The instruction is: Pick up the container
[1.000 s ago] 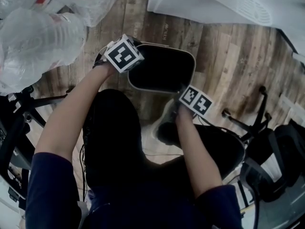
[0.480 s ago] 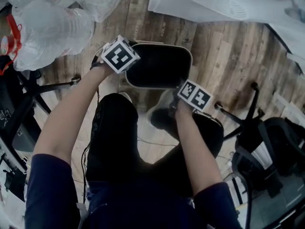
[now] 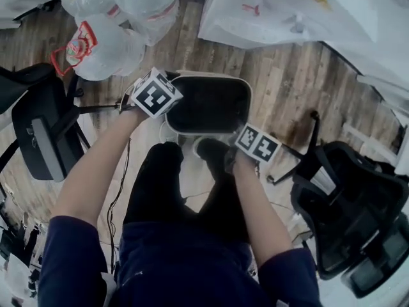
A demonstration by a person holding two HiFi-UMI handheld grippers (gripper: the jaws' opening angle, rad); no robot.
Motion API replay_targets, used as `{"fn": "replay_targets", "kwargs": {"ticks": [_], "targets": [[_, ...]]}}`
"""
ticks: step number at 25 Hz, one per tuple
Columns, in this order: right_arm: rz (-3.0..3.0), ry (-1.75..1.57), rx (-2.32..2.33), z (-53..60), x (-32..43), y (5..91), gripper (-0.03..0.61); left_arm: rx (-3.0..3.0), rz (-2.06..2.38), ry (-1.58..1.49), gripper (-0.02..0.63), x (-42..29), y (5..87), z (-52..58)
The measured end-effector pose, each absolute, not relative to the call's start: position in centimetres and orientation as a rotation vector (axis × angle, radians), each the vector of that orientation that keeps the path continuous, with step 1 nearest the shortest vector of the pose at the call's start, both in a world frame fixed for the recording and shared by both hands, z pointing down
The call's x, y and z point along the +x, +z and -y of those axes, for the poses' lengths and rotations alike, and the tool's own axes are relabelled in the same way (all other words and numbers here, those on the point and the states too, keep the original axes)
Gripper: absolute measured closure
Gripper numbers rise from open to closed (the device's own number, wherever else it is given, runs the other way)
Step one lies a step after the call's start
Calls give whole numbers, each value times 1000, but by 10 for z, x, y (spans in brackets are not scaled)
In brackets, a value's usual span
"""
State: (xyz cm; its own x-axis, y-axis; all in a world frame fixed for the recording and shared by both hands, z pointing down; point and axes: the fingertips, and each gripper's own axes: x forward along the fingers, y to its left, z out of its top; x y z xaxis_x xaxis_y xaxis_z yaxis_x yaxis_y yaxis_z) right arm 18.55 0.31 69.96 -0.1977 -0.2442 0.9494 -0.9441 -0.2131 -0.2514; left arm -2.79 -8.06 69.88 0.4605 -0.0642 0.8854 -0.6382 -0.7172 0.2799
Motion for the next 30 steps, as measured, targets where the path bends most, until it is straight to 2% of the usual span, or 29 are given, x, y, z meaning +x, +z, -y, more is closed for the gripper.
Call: {"fn": "replay_targets", "kwargs": {"ticks": [15, 23, 30], "targets": [[1653, 1391, 1431, -8, 151, 459, 497, 2162, 838, 1139, 522, -69, 437, 56], [1751, 1337, 1466, -21, 153, 372, 497, 2220, 948, 1102, 523, -70, 344, 36], [1840, 1307, 1482, -16, 149, 321, 491, 2223, 993, 1045, 522, -78, 298, 30]]}}
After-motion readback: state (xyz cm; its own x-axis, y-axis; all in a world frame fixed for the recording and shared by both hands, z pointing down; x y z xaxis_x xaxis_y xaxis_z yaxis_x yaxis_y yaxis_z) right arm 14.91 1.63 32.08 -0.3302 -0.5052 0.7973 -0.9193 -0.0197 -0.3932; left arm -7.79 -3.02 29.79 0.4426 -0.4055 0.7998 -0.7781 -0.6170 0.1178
